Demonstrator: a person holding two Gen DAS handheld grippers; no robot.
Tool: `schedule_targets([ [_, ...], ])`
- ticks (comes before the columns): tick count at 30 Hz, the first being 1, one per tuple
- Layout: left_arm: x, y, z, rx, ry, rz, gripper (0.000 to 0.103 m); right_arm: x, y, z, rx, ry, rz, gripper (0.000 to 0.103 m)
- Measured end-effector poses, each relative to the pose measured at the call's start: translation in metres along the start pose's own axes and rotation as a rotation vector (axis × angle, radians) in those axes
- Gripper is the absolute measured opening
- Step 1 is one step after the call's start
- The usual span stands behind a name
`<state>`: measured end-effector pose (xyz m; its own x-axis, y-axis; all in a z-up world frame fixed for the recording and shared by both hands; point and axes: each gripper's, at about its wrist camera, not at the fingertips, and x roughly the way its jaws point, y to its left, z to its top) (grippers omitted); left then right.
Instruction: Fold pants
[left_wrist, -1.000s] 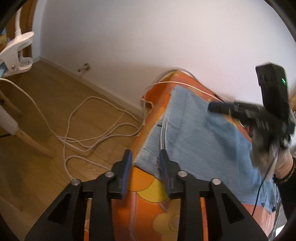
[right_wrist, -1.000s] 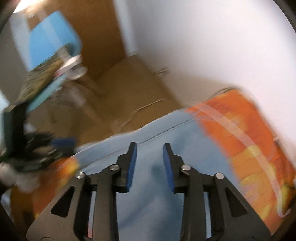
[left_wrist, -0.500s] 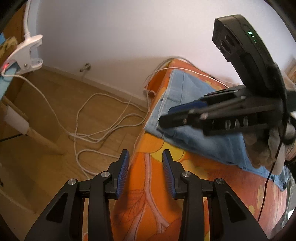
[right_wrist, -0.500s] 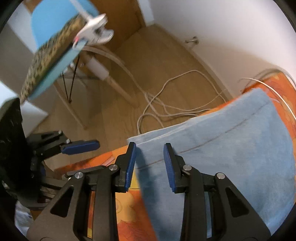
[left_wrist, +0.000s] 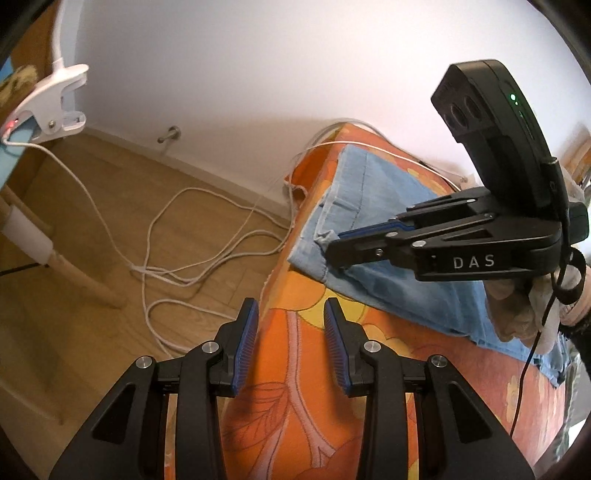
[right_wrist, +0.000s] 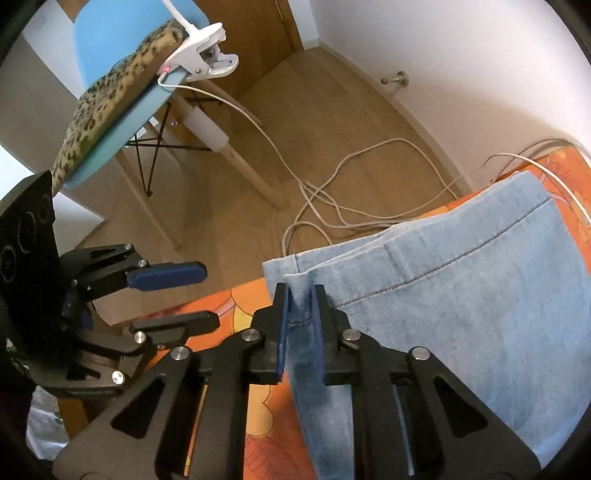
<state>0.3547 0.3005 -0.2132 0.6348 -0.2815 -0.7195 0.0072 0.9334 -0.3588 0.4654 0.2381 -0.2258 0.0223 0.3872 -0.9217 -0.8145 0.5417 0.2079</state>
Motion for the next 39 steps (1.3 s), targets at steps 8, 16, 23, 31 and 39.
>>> schedule_targets([
  [8, 0.01, -0.004, 0.002, -0.021, 0.01, -0.033, 0.035, -0.003, -0.002, 0.007, 0.049, -0.039, 0.057, 0.008],
  [16, 0.02, 0.002, 0.01, -0.092, 0.007, -0.065, 0.046, 0.006, 0.001, 0.018, 0.087, -0.036, 0.091, 0.008],
  [23, 0.029, 0.004, 0.017, -0.176, 0.03, -0.114, 0.051, -0.047, -0.029, 0.002, 0.169, -0.155, 0.139, 0.023],
  [31, 0.038, -0.011, 0.021, -0.134, -0.007, -0.009, 0.039, -0.068, -0.082, -0.028, 0.283, -0.133, 0.06, 0.023],
  [39, 0.02, -0.048, 0.015, 0.079, -0.118, 0.093, 0.012, -0.059, -0.065, -0.018, 0.252, -0.141, 0.1, 0.023],
])
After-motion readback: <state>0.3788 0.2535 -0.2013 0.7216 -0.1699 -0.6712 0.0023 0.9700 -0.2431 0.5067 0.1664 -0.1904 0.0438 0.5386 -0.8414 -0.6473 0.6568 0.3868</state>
